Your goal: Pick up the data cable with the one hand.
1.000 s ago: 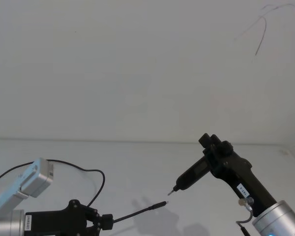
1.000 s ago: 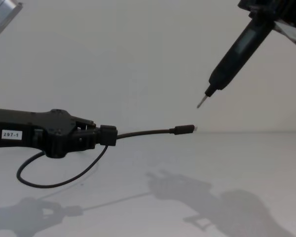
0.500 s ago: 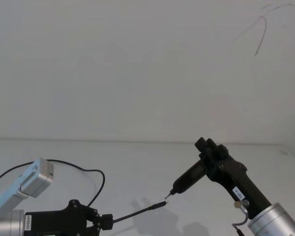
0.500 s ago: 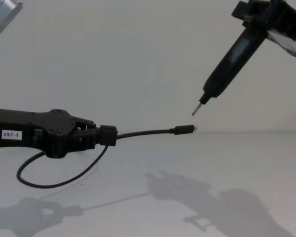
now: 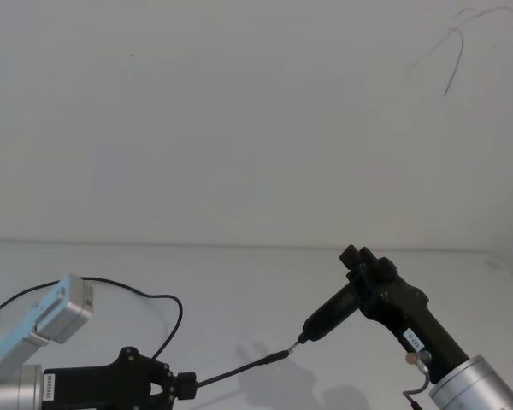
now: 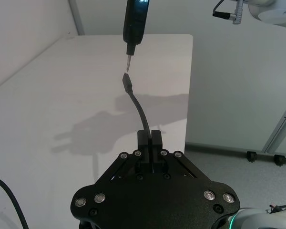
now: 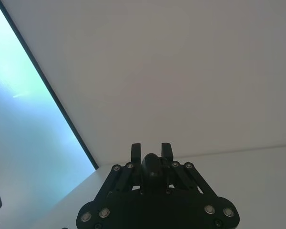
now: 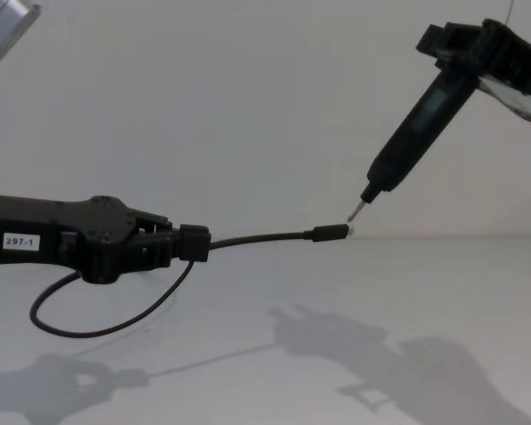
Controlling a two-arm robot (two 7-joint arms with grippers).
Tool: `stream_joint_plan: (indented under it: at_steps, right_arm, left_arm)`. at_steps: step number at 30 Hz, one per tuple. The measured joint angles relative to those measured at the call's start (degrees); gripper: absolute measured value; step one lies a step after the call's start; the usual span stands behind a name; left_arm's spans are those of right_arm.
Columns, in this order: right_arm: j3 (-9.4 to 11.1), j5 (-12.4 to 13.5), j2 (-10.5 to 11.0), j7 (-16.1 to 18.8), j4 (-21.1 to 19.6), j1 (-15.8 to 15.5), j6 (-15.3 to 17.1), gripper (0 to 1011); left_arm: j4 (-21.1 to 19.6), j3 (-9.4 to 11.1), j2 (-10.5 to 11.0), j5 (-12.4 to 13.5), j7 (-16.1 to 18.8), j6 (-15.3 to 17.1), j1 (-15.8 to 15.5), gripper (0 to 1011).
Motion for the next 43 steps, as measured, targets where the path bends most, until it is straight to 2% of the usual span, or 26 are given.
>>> stream_joint_plan:
  at_steps: [43]
  right_arm:
    - [-1.2,2.1,1.2,0.1,3.3,1.6,-1.4,251]
  left_arm:
    - [0.0,0.0,0.0,0.0,0.0,0.0,0.0,41]
